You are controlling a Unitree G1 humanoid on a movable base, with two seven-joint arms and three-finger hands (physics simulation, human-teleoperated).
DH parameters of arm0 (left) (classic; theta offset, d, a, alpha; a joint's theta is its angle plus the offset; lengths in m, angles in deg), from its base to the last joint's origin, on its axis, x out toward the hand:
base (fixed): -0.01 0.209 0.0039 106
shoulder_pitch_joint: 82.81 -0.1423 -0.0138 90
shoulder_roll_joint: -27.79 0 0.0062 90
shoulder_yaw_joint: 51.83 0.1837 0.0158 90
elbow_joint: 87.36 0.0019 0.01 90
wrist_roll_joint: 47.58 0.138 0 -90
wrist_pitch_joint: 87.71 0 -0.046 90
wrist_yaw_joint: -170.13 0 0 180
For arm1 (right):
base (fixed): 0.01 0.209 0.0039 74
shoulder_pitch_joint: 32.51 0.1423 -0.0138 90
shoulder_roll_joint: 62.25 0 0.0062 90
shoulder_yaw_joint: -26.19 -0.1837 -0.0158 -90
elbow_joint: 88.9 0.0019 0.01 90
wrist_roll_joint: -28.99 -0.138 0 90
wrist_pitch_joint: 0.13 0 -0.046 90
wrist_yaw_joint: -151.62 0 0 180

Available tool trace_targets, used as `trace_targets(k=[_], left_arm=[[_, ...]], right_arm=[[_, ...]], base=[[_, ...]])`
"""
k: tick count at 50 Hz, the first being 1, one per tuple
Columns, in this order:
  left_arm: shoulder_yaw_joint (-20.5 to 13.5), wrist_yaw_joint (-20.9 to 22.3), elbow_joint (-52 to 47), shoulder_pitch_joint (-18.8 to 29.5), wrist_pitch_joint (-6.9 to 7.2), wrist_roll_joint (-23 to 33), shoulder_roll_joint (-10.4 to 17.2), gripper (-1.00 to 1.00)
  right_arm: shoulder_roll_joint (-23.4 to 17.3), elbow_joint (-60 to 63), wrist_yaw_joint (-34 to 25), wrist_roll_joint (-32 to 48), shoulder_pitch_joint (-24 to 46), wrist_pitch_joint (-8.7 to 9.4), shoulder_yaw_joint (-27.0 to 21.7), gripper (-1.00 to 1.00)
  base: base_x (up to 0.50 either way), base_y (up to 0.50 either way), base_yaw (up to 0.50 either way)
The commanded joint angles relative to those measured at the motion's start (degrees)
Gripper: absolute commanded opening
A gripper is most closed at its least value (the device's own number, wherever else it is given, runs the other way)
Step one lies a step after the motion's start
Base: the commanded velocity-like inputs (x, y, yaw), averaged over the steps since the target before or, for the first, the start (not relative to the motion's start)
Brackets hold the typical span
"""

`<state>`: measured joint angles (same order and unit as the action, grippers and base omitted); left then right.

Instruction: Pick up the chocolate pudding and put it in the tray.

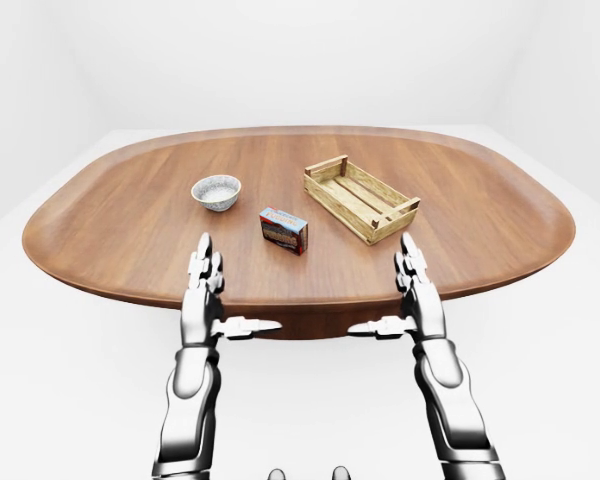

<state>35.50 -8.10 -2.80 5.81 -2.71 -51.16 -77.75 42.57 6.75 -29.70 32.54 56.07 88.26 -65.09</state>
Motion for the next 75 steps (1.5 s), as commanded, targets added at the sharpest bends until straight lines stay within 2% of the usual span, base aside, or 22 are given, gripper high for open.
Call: trace_targets(k=[1, 3, 20, 27, 28, 32, 33, 36, 75], left_arm=[[-1.41, -1.31, -8.48, -0.96, 0.00, -4.33, -0.26, 1.00], [-1.59, -1.03, -9.82, -1.08, 0.00, -5.15, -0.15, 1.00], [-1.51, -0.90, -10.43, -1.07, 0.00, -5.49, -0.14, 1.00], [-1.44, -0.95, -10.70, -1.15, 0.00, -5.49, -0.10, 1.00], [-1.43, -0.96, -10.78, -1.19, 0.00, -5.47, -0.11, 1.00], [-1.35, -0.92, -10.62, -1.11, 0.00, -5.27, -0.10, 1.00], [-1.33, -0.89, -10.49, -1.12, 0.00, -5.20, -0.11, 1.00], [-1.35, -0.82, -10.29, -1.15, 0.00, -5.25, -0.12, 1.00], [-0.83, 0.02, -11.53, -2.15, 0.00, -5.60, -0.30, 1.00]], right_arm=[[-0.14, 6.28, 1.82, 6.00, -1.69, -2.58, 0.22, 1.00], [-0.09, 7.68, 2.16, 6.80, -2.07, -3.39, 0.07, 1.00], [0.10, 8.95, 1.89, 7.48, -2.26, -3.39, -0.07, 1.00], [0.14, 9.09, 1.95, 7.62, -2.30, -3.39, -0.05, 1.00], [-0.02, 4.87, 2.67, 7.51, -2.29, -3.39, -0.18, 1.00], [0.11, 8.24, 1.89, 7.48, -2.06, -3.39, -0.10, 1.00], [0.00, 4.82, 2.46, 7.39, -2.12, -3.39, -0.16, 1.00], [0.13, 8.74, 1.83, 7.51, -2.26, -3.39, -0.05, 1.00], [0.14, 8.38, 1.87, 7.23, -2.34, -3.39, -0.01, 1.00]], base=[[0.00, 0.00, 0.00], [0.00, 0.00, 0.00], [0.01, 0.00, 0.00], [0.24, 0.00, 0.00], [0.26, 0.00, 0.00], [0.26, 0.00, 0.00], [0.27, 0.00, 0.00], [0.26, 0.00, 0.00], [0.26, 0.00, 0.00]])
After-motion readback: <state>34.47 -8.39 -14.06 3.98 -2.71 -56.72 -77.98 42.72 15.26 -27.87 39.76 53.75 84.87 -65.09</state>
